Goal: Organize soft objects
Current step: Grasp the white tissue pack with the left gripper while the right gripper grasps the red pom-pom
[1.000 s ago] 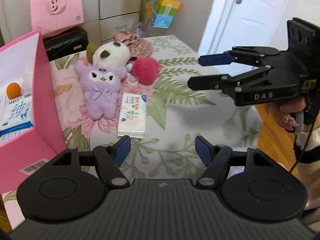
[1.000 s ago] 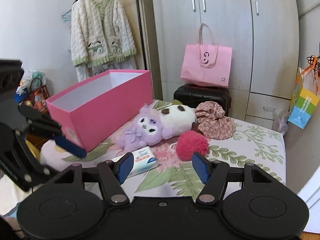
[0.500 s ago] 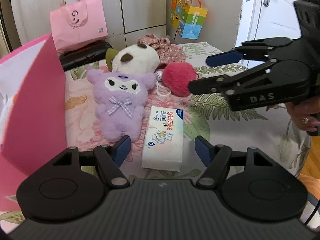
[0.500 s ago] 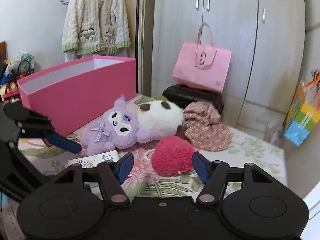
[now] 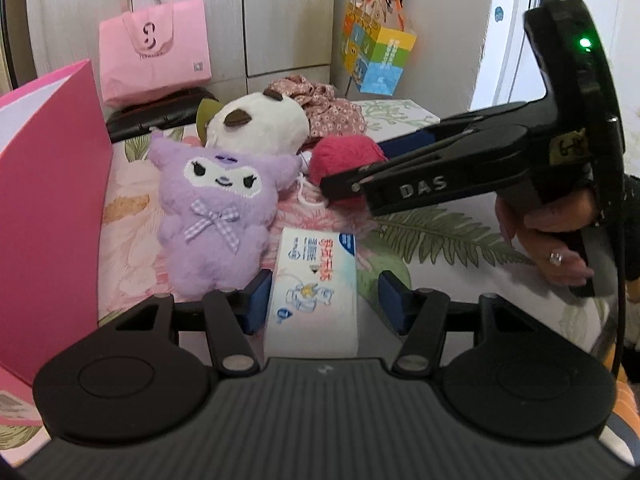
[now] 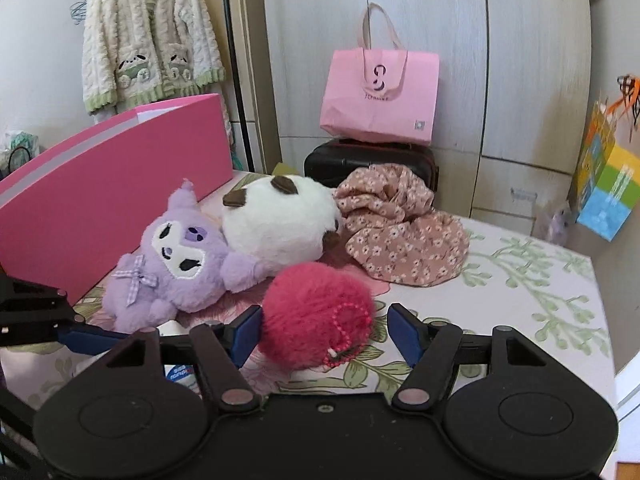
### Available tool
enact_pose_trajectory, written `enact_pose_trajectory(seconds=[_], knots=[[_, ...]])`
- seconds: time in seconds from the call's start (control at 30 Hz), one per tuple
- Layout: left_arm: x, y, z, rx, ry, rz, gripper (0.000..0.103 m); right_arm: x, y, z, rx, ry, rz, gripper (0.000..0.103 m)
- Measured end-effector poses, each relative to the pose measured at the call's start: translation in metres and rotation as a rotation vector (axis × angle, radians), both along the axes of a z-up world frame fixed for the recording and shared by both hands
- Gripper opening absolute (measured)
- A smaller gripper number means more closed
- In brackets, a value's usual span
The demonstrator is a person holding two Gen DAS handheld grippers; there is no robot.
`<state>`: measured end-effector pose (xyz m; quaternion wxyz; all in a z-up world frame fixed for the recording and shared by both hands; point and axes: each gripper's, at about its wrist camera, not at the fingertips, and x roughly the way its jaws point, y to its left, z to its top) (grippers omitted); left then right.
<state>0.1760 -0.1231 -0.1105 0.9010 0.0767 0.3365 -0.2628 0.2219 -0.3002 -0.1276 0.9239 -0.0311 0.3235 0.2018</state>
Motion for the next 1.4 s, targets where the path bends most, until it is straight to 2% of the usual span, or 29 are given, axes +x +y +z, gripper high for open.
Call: enact_pose_trajectory(seconds=[0.07, 0.1, 0.2, 0.3, 0.5, 0.7, 0.77, 0.87, 1.03, 1.27, 1.4], knots=[[-0.001, -0.004, -0.003, 0.009, -0.031, 0.002, 0.055, 0.001, 0.002, -0.004, -0.001, 0.000, -0.014, 0.068], [-0.002, -0.005, -0.004, 0.014, -0.046, 0.006, 0.055, 0.001, 0.003, -0.005, -0.005, -0.005, -0.015, 0.060], [-0.009, -0.006, -0.007, 0.015, -0.089, 0.018, 0.041, -0.008, 0.005, -0.005, -0.034, -0.036, -0.026, 0.057], [-0.010, -0.002, -0.006, -0.027, -0.066, 0.023, 0.041, -0.020, 0.006, -0.004, -0.043, -0.047, -0.051, 0.056], [-0.016, 0.004, -0.002, -0.058, -0.030, 0.023, 0.040, -0.050, 0.003, 0.000, -0.025, -0.043, -0.132, 0.056], [-0.031, 0.015, 0.002, -0.090, -0.027, 0.040, 0.040, -0.084, -0.006, -0.004, 0.077, -0.024, -0.245, 0.056], [-0.036, 0.019, 0.005, -0.097, -0.024, 0.040, 0.040, -0.095, -0.002, -0.001, 0.072, -0.053, -0.263, 0.056], [-0.043, 0.025, 0.011, -0.090, -0.024, 0.054, 0.040, -0.112, 0.008, 0.007, 0.029, -0.081, -0.260, 0.056], [-0.059, 0.043, 0.020, -0.104, -0.025, 0.072, 0.040, -0.132, 0.019, 0.015, -0.009, -0.074, -0.250, 0.056], [-0.081, 0.072, 0.028, -0.117, -0.027, 0.112, 0.040, -0.161, 0.036, 0.019, 0.011, -0.061, -0.207, 0.056], [-0.086, 0.090, 0.031, -0.142, 0.018, 0.132, 0.040, -0.169, 0.047, 0.020, 0.062, -0.022, -0.177, 0.056]])
